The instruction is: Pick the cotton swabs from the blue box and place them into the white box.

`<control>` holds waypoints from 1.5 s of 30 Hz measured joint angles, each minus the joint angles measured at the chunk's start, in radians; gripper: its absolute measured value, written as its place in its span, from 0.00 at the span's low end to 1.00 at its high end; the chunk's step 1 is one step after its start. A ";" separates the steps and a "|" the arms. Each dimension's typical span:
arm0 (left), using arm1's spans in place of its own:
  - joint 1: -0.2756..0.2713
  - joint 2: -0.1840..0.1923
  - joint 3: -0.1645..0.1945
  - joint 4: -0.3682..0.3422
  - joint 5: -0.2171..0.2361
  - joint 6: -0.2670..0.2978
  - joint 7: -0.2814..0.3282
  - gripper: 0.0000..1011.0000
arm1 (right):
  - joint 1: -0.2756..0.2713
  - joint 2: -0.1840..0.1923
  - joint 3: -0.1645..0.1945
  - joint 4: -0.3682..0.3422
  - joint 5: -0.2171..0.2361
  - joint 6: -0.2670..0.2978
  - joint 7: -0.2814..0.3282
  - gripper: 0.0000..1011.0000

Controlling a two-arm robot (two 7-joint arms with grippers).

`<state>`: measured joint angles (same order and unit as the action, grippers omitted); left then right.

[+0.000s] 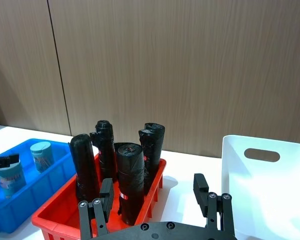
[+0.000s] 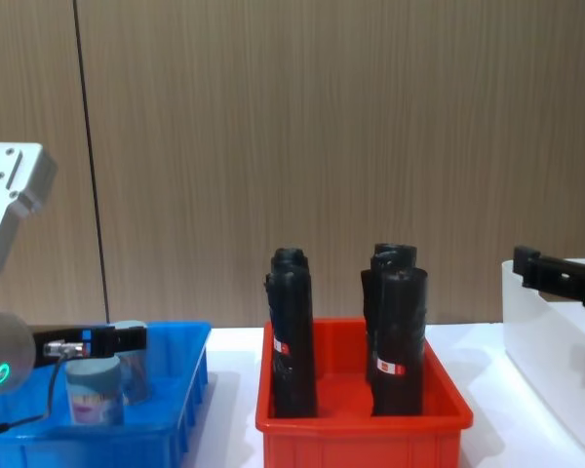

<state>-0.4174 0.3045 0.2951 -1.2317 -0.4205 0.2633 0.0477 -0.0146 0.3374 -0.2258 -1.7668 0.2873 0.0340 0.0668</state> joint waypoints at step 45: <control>-0.088 -0.033 -0.007 0.214 0.071 -0.033 -0.121 0.66 | 0.000 0.000 0.000 0.000 0.000 0.000 0.000 0.99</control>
<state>-0.5050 0.2718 0.2885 -1.0175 -0.3493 0.2304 -0.0735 -0.0146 0.3375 -0.2258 -1.7668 0.2873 0.0340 0.0668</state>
